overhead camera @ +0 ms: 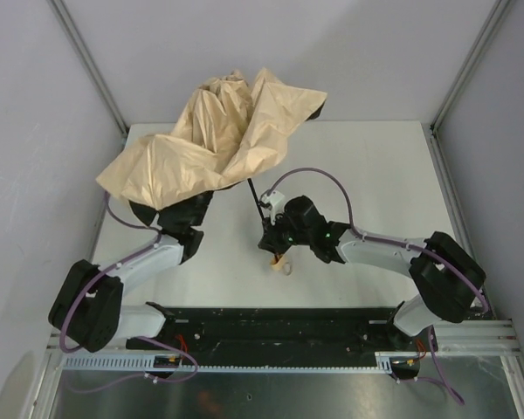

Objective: Put away the umbrella

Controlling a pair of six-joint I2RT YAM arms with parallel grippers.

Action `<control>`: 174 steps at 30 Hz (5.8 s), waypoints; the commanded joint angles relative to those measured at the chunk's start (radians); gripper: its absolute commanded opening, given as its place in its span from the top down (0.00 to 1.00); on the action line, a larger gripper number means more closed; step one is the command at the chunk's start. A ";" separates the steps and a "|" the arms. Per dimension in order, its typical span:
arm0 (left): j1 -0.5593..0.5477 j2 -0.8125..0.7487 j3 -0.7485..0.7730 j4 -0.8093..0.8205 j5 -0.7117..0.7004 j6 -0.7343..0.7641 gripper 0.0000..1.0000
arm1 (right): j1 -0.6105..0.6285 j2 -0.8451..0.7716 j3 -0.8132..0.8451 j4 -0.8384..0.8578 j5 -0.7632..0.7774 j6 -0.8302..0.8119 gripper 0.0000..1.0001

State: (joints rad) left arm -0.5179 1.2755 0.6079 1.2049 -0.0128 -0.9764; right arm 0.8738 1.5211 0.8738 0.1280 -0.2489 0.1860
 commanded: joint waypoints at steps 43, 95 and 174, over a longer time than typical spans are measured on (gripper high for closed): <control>-0.179 -0.578 0.552 -1.416 0.186 0.445 0.01 | -0.339 -0.205 -0.089 0.604 -0.571 -0.070 1.00; -0.210 -0.247 0.530 -0.942 -0.213 0.420 1.00 | -0.102 -0.590 -0.258 -0.044 0.123 0.225 0.12; -0.204 -0.679 0.052 -0.683 -0.216 0.519 1.00 | 0.412 -0.594 -0.170 0.603 0.454 0.506 0.12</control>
State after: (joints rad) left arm -0.7261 0.6083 0.6556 0.4049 -0.2169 -0.4854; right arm 1.2896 0.9463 0.7105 0.7334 0.1284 0.6533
